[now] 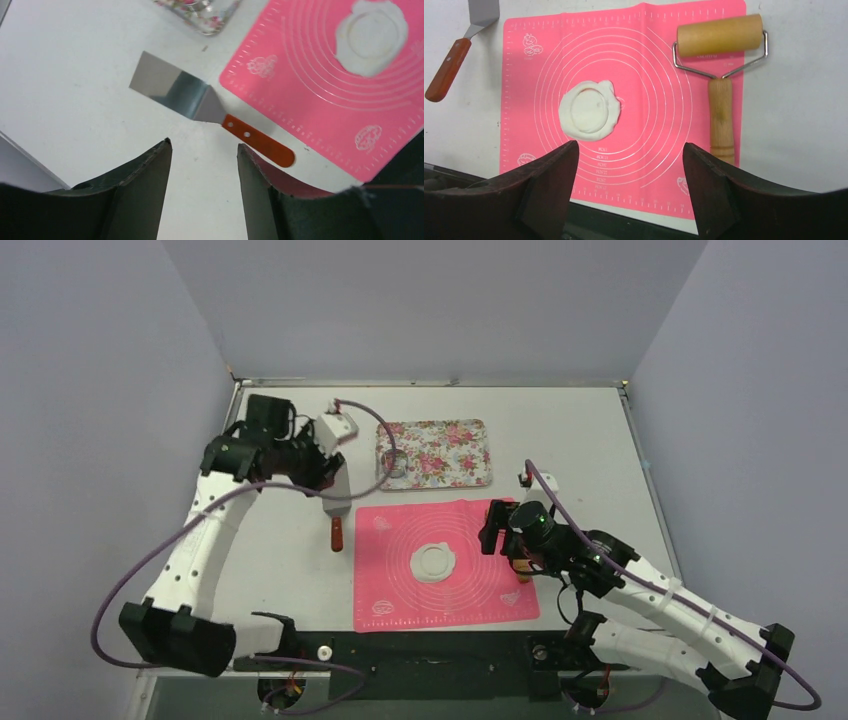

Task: Roll out the dumpling wrappers from the dough
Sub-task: Place the dumpling mold on the plate, then pick up the spatula from the center of the board.

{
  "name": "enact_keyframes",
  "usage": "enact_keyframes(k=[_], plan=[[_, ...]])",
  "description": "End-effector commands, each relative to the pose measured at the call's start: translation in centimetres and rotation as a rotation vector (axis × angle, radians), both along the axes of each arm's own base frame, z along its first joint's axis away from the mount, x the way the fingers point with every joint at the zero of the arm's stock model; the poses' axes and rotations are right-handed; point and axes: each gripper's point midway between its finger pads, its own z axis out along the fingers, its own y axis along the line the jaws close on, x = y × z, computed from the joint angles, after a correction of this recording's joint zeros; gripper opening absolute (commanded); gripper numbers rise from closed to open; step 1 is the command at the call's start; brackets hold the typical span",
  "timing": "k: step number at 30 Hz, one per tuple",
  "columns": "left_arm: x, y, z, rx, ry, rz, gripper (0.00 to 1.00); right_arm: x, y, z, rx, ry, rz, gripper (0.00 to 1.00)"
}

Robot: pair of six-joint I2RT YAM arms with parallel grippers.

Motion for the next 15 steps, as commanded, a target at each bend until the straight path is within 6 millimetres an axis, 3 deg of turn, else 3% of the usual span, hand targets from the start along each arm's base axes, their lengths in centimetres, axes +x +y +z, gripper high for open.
enact_keyframes(k=[1,4,5,6,7,10,12,15], plan=[[1.8,4.2,1.4,-0.267,0.169,0.179,0.49,2.7,1.7,2.6,0.007,-0.131,0.072,0.72],[2.3,6.7,1.9,-0.212,-0.074,0.171,0.50,3.3,2.7,2.6,0.014,-0.150,0.116,0.73],[3.1,7.2,0.6,-0.169,-0.155,0.134,0.50,3.6,3.3,2.7,0.026,-0.162,0.134,0.74],[2.8,7.5,0.9,-0.146,-0.232,0.112,0.50,3.8,3.6,2.5,0.026,-0.160,0.144,0.74],[2.7,7.6,-1.1,-0.104,-0.259,0.045,0.50,3.9,4.3,2.7,0.047,-0.168,0.167,0.74],[1.9,7.1,-4.4,-0.099,-0.269,-0.108,0.50,4.0,5.8,2.1,0.068,-0.145,0.217,0.74],[0.4,6.4,-8.8,-0.085,-0.284,-0.266,0.50,4.2,6.5,2.0,0.083,-0.139,0.228,0.74],[0.4,5.6,-11.0,-0.060,-0.384,-0.398,0.51,4.4,7.1,2.3,0.107,-0.146,0.229,0.74]])
